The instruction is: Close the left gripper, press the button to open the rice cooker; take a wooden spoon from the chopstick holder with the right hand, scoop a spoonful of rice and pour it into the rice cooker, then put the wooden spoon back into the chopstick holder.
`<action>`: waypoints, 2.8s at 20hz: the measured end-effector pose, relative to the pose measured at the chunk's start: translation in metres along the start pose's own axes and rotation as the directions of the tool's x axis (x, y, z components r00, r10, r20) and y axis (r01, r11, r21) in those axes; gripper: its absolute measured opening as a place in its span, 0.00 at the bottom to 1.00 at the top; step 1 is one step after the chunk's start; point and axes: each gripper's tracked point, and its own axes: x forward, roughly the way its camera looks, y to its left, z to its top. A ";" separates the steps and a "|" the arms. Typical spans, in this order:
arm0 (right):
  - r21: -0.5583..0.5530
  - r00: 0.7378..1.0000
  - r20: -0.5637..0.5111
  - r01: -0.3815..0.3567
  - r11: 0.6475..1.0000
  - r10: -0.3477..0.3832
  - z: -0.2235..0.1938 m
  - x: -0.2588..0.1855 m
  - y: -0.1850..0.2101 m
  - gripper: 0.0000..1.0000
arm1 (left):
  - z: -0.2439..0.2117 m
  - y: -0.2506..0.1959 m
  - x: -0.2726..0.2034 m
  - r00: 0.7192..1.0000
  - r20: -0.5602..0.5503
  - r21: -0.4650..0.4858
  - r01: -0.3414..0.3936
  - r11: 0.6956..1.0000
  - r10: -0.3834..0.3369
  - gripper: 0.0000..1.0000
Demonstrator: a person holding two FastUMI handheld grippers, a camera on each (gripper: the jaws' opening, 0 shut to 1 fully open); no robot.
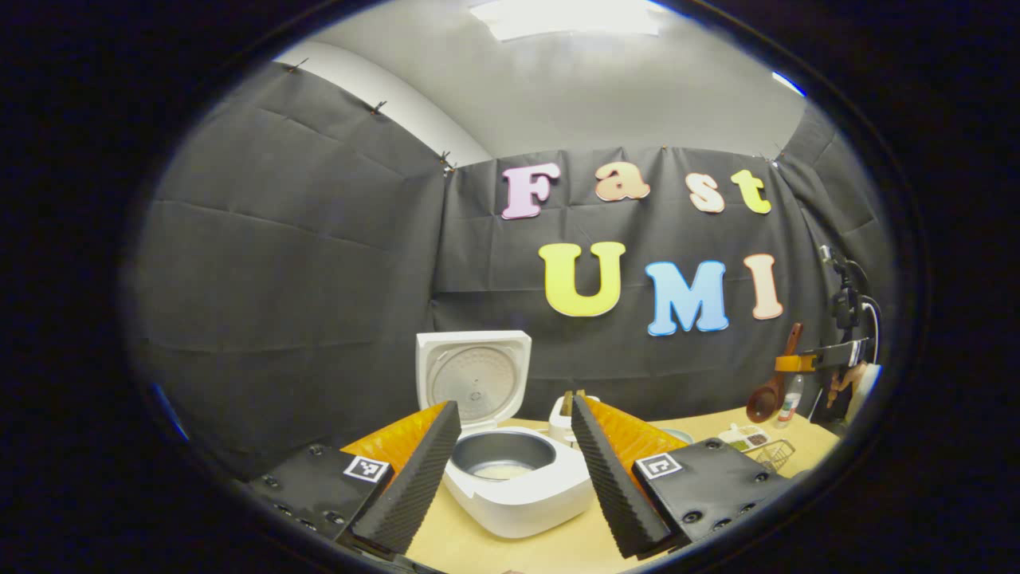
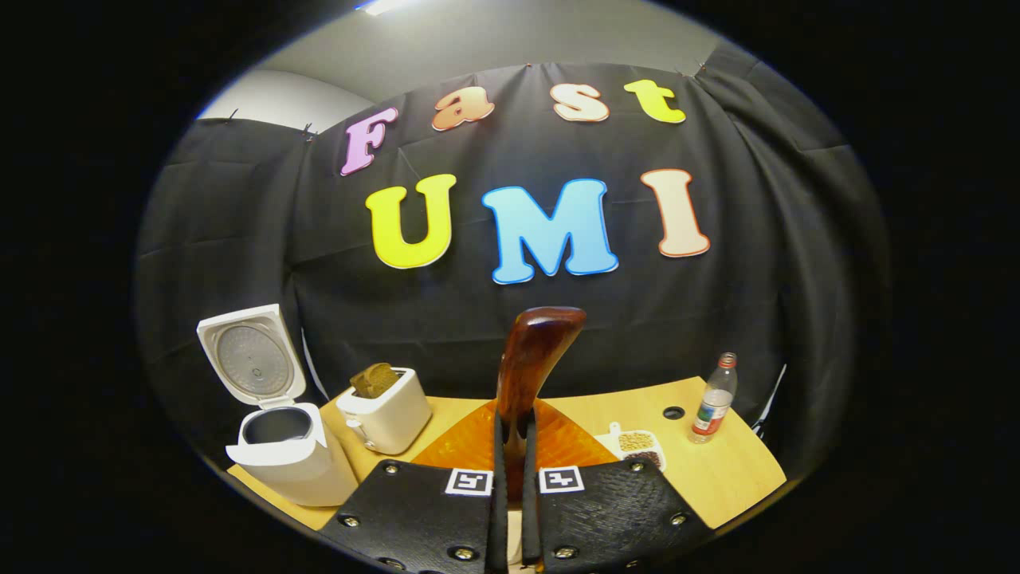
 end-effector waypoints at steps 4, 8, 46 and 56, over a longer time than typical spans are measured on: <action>0.015 0.995 -0.053 0.088 0.996 -0.087 -0.027 -0.012 -0.055 0.07 | 0.000 -0.032 0.004 0.999 -0.010 0.004 0.037 0.999 -0.037 0.97; 0.047 0.985 -0.119 0.132 0.990 -0.125 -0.062 -0.015 -0.084 0.07 | 0.001 -0.055 0.003 0.998 -0.019 0.023 0.058 0.998 -0.058 0.96; -0.029 0.889 -0.103 0.445 0.895 -0.446 -0.081 -0.139 -0.166 0.99 | 0.058 0.013 0.158 0.998 0.065 0.096 -0.017 0.995 0.011 0.95; -0.010 0.801 -0.111 0.590 0.807 -0.588 -0.101 -0.202 -0.184 0.99 | 0.065 0.069 0.296 0.995 0.012 0.130 -0.104 0.986 0.103 0.99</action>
